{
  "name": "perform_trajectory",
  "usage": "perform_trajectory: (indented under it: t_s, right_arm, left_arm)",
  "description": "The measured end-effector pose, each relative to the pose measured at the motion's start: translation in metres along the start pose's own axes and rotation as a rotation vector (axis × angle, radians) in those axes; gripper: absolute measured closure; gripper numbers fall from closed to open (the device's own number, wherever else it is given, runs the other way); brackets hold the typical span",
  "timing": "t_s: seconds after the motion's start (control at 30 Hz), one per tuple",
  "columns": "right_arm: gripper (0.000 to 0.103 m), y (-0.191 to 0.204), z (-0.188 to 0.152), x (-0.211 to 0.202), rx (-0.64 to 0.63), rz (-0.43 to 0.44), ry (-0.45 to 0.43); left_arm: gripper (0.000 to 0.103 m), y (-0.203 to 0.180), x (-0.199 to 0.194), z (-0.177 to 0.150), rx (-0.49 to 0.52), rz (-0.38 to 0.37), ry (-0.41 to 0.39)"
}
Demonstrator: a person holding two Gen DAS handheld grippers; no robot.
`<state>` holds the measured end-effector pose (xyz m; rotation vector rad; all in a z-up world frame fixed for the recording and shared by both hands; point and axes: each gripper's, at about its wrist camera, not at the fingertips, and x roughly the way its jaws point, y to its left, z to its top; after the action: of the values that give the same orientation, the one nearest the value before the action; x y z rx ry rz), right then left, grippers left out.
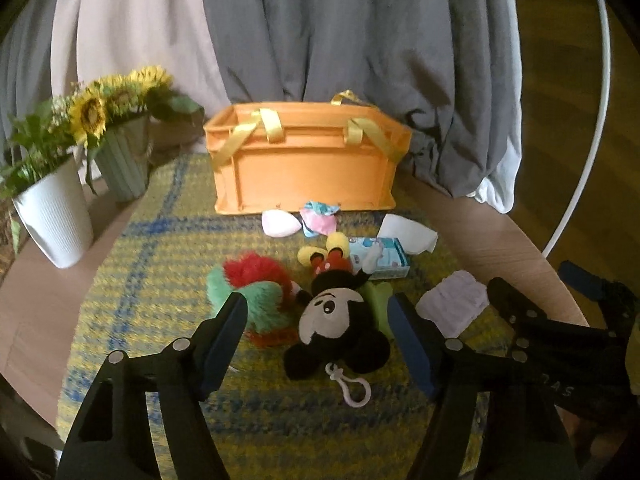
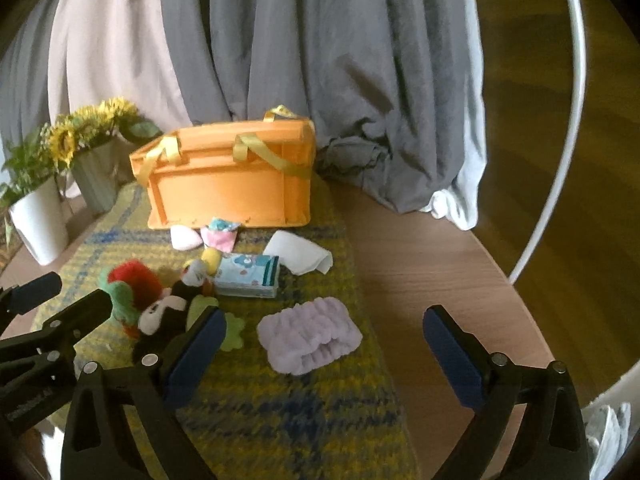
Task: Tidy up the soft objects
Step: 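Grasp the Mickey plush with the left tool while the right tool grasps the lavender headband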
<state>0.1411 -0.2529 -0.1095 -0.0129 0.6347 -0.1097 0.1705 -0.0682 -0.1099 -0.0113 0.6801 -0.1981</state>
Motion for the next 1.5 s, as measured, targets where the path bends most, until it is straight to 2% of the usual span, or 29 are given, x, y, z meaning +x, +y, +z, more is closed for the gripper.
perform_trajectory:
  t_s: [0.1, 0.17, 0.37, 0.5, 0.67, 0.9, 1.07, 1.17, 1.23, 1.3, 1.5]
  right_arm:
    - [0.006, -0.004, -0.002, 0.02, -0.008, 0.036, 0.018]
    - [0.006, -0.005, -0.003, 0.033, -0.019, 0.061, 0.035]
    - [0.008, -0.006, -0.008, 0.063, -0.031, 0.098, 0.077]
    - [0.01, -0.008, -0.011, 0.077, -0.017, 0.123, 0.104]
    - [0.015, -0.002, -0.014, 0.087, -0.028, 0.16, 0.13]
    - [0.025, 0.001, -0.017, 0.094, -0.036, 0.171, 0.156]
    - [0.036, 0.001, -0.018, 0.095, -0.052, 0.164, 0.16]
    - [0.05, 0.002, -0.018, 0.094, -0.069, 0.164, 0.146]
    - [0.065, 0.001, -0.018, 0.092, -0.084, 0.157, 0.137]
    - [0.073, 0.0, -0.016, 0.092, -0.087, 0.164, 0.134]
    - [0.077, -0.007, -0.01, 0.083, -0.073, 0.188, 0.115]
  left_arm:
    - [0.039, -0.004, 0.013, -0.003, -0.006, 0.01, 0.004]
    - [0.04, -0.005, 0.023, -0.004, -0.02, 0.033, 0.012]
    - [0.042, -0.008, 0.041, -0.004, -0.038, 0.036, 0.031]
    - [0.044, -0.006, 0.055, -0.007, -0.071, 0.021, 0.072]
    - [0.044, -0.001, 0.069, -0.013, -0.118, -0.013, 0.116]
    - [0.042, 0.002, 0.09, -0.022, -0.18, -0.117, 0.166]
    - [0.042, -0.002, 0.097, -0.024, -0.203, -0.133, 0.168]
    - [0.044, -0.005, 0.095, -0.024, -0.191, -0.122, 0.161]
    - [0.046, -0.007, 0.092, -0.023, -0.181, -0.109, 0.157]
    - [0.046, -0.008, 0.088, -0.022, -0.172, -0.092, 0.148]
    - [0.046, -0.011, 0.069, -0.018, -0.155, -0.053, 0.113]
